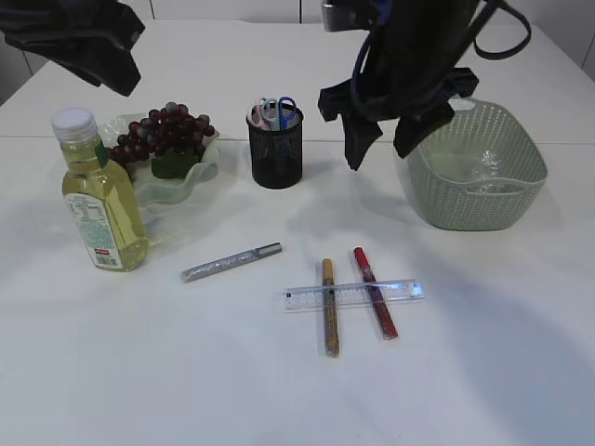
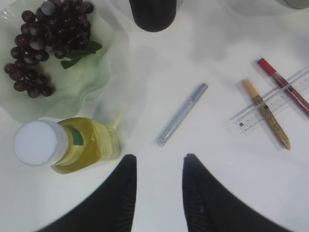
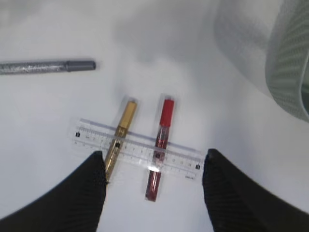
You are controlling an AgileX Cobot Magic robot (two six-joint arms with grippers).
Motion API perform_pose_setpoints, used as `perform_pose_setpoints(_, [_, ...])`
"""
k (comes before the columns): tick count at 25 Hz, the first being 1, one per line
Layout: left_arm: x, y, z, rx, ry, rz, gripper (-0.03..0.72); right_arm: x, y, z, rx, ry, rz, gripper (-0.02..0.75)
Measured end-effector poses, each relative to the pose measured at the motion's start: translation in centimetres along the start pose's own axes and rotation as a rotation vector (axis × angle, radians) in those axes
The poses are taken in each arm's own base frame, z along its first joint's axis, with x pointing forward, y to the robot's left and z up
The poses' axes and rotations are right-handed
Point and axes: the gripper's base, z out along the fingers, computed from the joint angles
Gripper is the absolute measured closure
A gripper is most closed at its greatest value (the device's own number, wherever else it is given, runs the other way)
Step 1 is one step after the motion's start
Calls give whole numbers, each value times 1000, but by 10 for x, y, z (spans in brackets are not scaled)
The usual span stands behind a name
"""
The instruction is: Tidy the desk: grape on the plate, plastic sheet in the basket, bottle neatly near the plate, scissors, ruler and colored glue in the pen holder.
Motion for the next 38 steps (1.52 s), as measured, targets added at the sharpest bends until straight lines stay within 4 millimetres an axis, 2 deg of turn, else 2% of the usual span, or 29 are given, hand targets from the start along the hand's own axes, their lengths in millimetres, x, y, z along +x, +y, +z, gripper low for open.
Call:
perform_pose_setpoints(4, [2, -1, 0, 7, 17, 44, 439, 19, -2, 0, 10, 48, -1, 241])
perform_pose_setpoints(10, [2, -6, 1, 70, 19, 110, 421, 54, -7, -21, 33, 71, -6, 253])
perform_pose_setpoints(14, [3, -13, 14, 107, 64, 163, 420, 84, -17, -33, 69, 91, 30, 258])
perform_pose_setpoints(19, [3, -46, 35, 158, 109, 314, 419, 126, -43, -48, 98, 106, 115, 260])
perform_pose_setpoints(23, [1, -72, 64, 191, 163, 402, 405, 163, -51, -65, 110, 86, 169, 260])
perform_pose_setpoints(29, [-6, -101, 111, 230, 215, 545, 326, 208, -43, -76, 42, 66, 212, 260])
perform_pose_setpoints(33, [-2, -121, 147, 266, 261, 675, 319, 219, -42, -80, 42, 52, 213, 260])
perform_pose_setpoints(38, [7, -138, 193, 310, 325, 744, 318, 220, -42, -81, 47, 46, 209, 260])
